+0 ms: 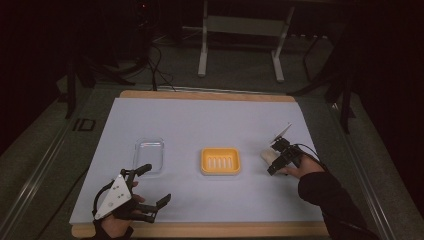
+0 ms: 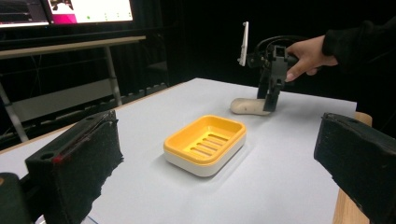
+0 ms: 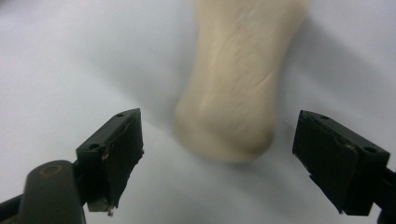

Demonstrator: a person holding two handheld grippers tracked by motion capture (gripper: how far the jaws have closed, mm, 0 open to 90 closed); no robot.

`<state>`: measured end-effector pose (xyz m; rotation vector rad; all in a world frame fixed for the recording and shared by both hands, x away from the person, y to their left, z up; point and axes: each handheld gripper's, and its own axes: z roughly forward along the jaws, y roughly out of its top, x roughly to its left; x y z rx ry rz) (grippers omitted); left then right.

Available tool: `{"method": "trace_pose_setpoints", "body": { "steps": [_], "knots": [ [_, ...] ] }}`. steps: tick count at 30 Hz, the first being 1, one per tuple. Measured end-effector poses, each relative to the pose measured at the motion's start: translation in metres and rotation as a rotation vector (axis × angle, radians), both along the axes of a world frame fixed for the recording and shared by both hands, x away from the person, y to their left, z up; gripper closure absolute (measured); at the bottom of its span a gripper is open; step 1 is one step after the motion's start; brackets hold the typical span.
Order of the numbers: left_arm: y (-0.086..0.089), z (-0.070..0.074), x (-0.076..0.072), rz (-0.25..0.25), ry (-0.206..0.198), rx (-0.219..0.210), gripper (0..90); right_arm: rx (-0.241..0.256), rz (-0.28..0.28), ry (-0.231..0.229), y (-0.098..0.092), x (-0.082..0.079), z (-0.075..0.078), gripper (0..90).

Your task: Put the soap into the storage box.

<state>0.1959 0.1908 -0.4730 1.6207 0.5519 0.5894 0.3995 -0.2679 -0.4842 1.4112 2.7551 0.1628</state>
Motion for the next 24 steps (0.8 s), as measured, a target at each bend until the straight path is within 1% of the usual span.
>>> {"method": "trace_pose_setpoints", "body": {
  "steps": [1,5,7,8,10,14,16,17,18,20,22,24],
  "knots": [
    [0.0,0.0,0.0,0.0,0.001,-0.003,0.8,0.004,0.003,-0.019,0.0,0.001,0.0,17.5],
    [0.0,0.0,0.0,-0.001,0.001,-0.002,0.8,0.052,-0.025,-0.066,-0.002,0.005,-0.001,17.9],
    [-0.001,0.0,0.0,-0.002,0.001,-0.003,0.8,0.075,-0.039,-0.074,-0.002,0.007,-0.002,19.2],
    [-0.001,0.0,0.0,-0.002,0.001,-0.003,0.8,0.078,-0.044,-0.082,-0.002,0.008,-0.003,19.2],
    [0.0,0.0,0.0,-0.002,0.001,0.002,0.8,0.079,-0.05,-0.086,-0.001,0.009,-0.005,19.2],
    [-0.001,0.0,0.0,-0.002,0.003,0.002,0.8,0.08,-0.056,-0.088,0.001,0.013,-0.008,25.2],
    [-0.001,0.0,0.0,-0.002,0.002,-0.001,0.8,0.076,-0.061,-0.095,0.002,0.015,-0.009,26.7],
    [-0.001,0.0,0.0,-0.002,0.002,-0.001,0.8,0.077,-0.061,-0.092,0.002,0.016,-0.01,30.0],
    [-0.001,0.0,0.0,-0.002,0.002,-0.001,0.8,0.078,-0.065,-0.089,0.003,0.016,-0.01,30.7],
    [0.0,0.0,0.0,-0.001,0.002,0.003,0.8,0.064,-0.063,-0.085,0.005,0.017,-0.012,32.1],
    [0.0,0.0,0.0,-0.001,0.002,0.003,0.8,0.038,-0.066,-0.083,0.007,0.018,-0.013,34.5],
    [-0.001,0.0,0.0,-0.001,0.001,-0.003,0.7,0.03,-0.073,-0.077,0.007,0.02,-0.014,38.6]
  ]
}}
